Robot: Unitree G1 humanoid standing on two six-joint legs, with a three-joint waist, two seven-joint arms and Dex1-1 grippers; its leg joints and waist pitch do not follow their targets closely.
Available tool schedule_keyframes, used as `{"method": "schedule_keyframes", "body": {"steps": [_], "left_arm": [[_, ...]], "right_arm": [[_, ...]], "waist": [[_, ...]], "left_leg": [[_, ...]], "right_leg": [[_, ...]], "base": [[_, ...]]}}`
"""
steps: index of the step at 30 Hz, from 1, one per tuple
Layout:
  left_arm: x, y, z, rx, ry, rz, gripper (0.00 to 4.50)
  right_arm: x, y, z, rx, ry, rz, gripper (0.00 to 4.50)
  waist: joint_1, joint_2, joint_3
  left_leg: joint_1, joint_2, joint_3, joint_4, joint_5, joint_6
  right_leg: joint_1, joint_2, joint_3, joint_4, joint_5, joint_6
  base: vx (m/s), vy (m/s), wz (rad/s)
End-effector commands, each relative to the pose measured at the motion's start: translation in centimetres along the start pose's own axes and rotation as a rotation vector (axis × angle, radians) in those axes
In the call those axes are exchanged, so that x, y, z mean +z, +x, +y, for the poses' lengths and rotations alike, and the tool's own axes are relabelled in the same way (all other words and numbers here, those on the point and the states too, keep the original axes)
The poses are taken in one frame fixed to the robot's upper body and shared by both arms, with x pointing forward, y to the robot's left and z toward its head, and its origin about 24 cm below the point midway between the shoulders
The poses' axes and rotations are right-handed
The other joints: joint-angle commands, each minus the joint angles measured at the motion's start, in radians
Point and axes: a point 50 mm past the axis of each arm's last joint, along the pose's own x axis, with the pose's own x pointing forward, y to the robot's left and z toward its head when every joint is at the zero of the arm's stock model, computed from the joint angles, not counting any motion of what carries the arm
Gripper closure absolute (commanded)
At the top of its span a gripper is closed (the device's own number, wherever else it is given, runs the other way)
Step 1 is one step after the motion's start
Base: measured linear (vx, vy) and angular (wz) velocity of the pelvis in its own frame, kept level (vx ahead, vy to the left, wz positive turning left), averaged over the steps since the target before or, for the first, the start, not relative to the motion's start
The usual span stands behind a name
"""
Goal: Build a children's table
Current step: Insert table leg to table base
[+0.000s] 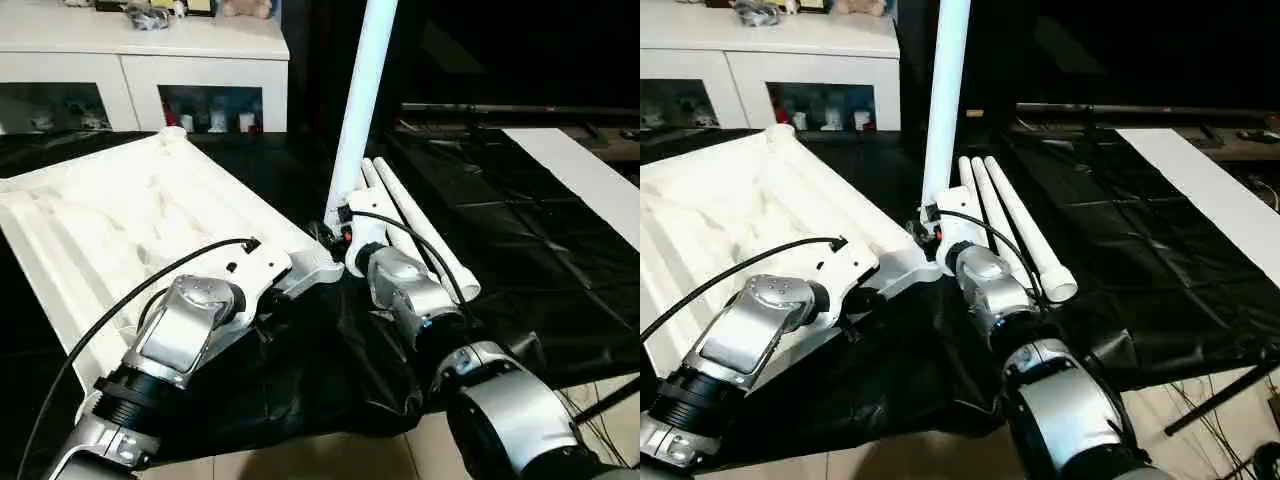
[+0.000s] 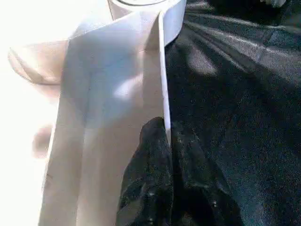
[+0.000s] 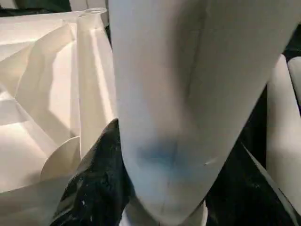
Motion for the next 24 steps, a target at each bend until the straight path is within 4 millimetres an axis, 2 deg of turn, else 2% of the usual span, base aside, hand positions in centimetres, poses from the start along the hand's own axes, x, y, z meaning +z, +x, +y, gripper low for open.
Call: {"method": "schedule_keyframes", "body": {"steps": [1, 5, 7, 9, 11, 12, 13, 14, 15, 17, 18, 19, 20, 21, 22, 23, 24], "left_arm": [[1.8, -0.4, -1.2, -0.049, 0.028, -0.083, 4.5], [1.7, -0.7, -1.1, -0.042, 0.034, -0.086, 4.5], [1.7, -0.8, -1.0, -0.039, 0.038, -0.094, 4.5], [1.8, -0.9, -0.8, -0.039, 0.051, -0.108, 4.5], [1.9, -1.0, -0.6, -0.046, 0.07, -0.125, 4.5], [1.9, -1.0, -0.5, -0.049, 0.074, -0.127, 4.5], [1.9, -1.0, -0.5, -0.049, 0.074, -0.127, 4.5], [1.9, -1.3, 0.0, -0.043, 0.097, -0.126, 4.5], [1.8, -1.4, 0.2, -0.04, 0.103, -0.125, 4.5], [1.9, -1.5, 0.5, -0.049, 0.122, -0.136, 4.5], [1.9, -1.6, 0.7, -0.05, 0.125, -0.137, 4.5], [1.9, -1.7, 0.8, -0.057, 0.138, -0.141, 4.5], [1.9, -1.7, 0.9, -0.06, 0.144, -0.142, 4.5], [1.8, -1.8, 1.1, -0.065, 0.151, -0.14, 4.5], [1.7, -2.0, 1.3, -0.08, 0.174, -0.142, 4.5], [1.7, -2.0, 1.3, -0.088, 0.182, -0.144, 4.5], [1.5, -2.1, 1.5, -0.114, 0.213, -0.144, 4.5]], "right_arm": [[-6.2, -1.5, -0.9, -0.078, 0.054, 0.255, 2.65], [-5.3, -1.2, -0.7, -0.047, 0.076, 0.203, 2.65], [-4.7, -1.0, -0.5, -0.021, 0.079, 0.167, 2.65], [-3.6, -0.7, -0.6, 0.007, 0.069, 0.121, 2.09], [-2.8, -0.6, -0.6, 0.038, 0.062, 0.09, 1.95], [-2.5, -0.5, -0.6, 0.058, 0.059, 0.081, 1.93], [-2.5, -0.5, -0.6, 0.058, 0.059, 0.081, 1.66], [-1.5, -0.5, -0.9, 0.09, 0.053, 0.042, 1.66], [-1.1, -0.5, -1.0, 0.1, 0.052, 0.027, 1.47], [-0.2, -0.6, -1.4, 0.13, 0.04, -0.013, 1.43], [0.3, -0.6, -1.6, 0.154, 0.031, -0.031, 1.34], [0.6, -0.7, -1.7, 0.181, 0.019, -0.047, 1.1], [0.8, -0.8, -1.8, 0.193, 0.013, -0.054, 1.06], [1.3, -1.0, -1.9, 0.246, -0.005, -0.072, 1.06], [1.7, -1.4, -2.0, 0.32, -0.031, -0.088, 0.97], [1.8, -1.5, -2.0, 0.347, -0.041, -0.092, 0.97], [1.8, -2.3, -2.1, 0.457, -0.086, -0.089, 0.69]], "waist": [[0.002, 0.021, -0.011], [0.003, 0.018, -0.016], [0.007, 0.018, -0.023], [0.01, 0.017, -0.024], [0.012, 0.018, -0.026], [0.015, 0.018, -0.029], [0.023, 0.018, -0.032], [0.024, 0.016, -0.036], [0.027, 0.013, -0.037], [0.033, 0.01, -0.045], [0.04, 0.017, -0.051], [0.043, 0.015, -0.055], [0.046, 0.017, -0.054], [0.051, 0.014, -0.056], [0.057, 0.014, -0.056], [0.057, 0.017, -0.057], [0.058, 0.015, -0.059]], "left_leg": [[-0.012, 0.026, -0.023, -0.092, -0.587, -0.031], [-0.017, 0.025, -0.019, -0.092, -0.551, -0.023], [-0.021, 0.026, -0.013, -0.09, -0.499, -0.018], [-0.025, 0.028, -0.004, -0.089, -0.444, -0.01], [-0.025, 0.027, -0.001, -0.087, -0.42, -0.004], [-0.021, 0.028, 0.003, -0.085, -0.4, 0.0], [-0.021, 0.031, 0.006, -0.083, -0.368, 0.001], [-0.022, 0.032, 0.008, -0.083, -0.343, 0.003], [-0.026, 0.03, 0.012, -0.082, -0.32, 0.014], [-0.033, 0.027, 0.02, -0.075, -0.238, 0.031], [-0.035, 0.028, 0.024, -0.068, -0.151, 0.046], [-0.039, 0.027, 0.027, -0.06, -0.063, 0.069], [-0.043, 0.025, 0.028, -0.057, -0.029, 0.083], [-0.044, 0.021, 0.032, -0.05, 0.015, 0.11], [-0.042, 0.022, 0.035, -0.046, 0.029, 0.135], [-0.044, 0.021, 0.034, -0.045, 0.035, 0.145], [-0.044, 0.021, 0.035, -0.042, 0.044, 0.16]], "right_leg": [[0.003, -0.08, 0.052, -0.097, -0.527, -0.088], [0.003, -0.08, 0.059, -0.095, -0.494, -0.096], [0.006, -0.078, 0.065, -0.087, -0.419, -0.121], [0.007, -0.075, 0.068, -0.078, -0.342, -0.153], [0.009, -0.076, 0.068, -0.077, -0.341, -0.158], [0.007, -0.075, 0.069, -0.078, -0.322, -0.17], [0.007, -0.075, 0.071, -0.073, -0.28, -0.183], [0.011, -0.073, 0.072, -0.068, -0.248, -0.191], [0.012, -0.068, 0.073, -0.064, -0.228, -0.198], [0.017, -0.069, 0.077, -0.055, -0.17, -0.217], [0.021, -0.069, 0.078, -0.043, -0.075, -0.242], [0.025, -0.066, 0.078, -0.028, 0.04, -0.267], [0.026, -0.063, 0.078, -0.024, 0.085, -0.276], [0.025, -0.061, 0.078, -0.015, 0.157, -0.293], [0.025, -0.063, 0.079, -0.013, 0.188, -0.303], [0.027, -0.062, 0.078, -0.011, 0.198, -0.305], [0.027, -0.061, 0.078, -0.008, 0.215, -0.311]], "base": [[0.0, 0.0, 0.0], [0.0, 0.0, 0.0], [0.0, 0.0, 0.0], [0.0, 0.0, 0.0], [0.0, 0.0, 0.0], [0.0, 0.0, 0.0], [0.0, 0.0, 0.0], [0.0, 0.0, 0.0], [0.0, 0.0, 0.0], [0.0, 0.0, 0.0], [0.0, 0.0, 0.0], [0.0, 0.0, 0.0], [0.0, 0.0, 0.0], [0.0, 0.0, 0.0], [0.0, 0.0, 0.0], [0.0, 0.0, 0.0], [0.0, 0.0, 0.0]]}}
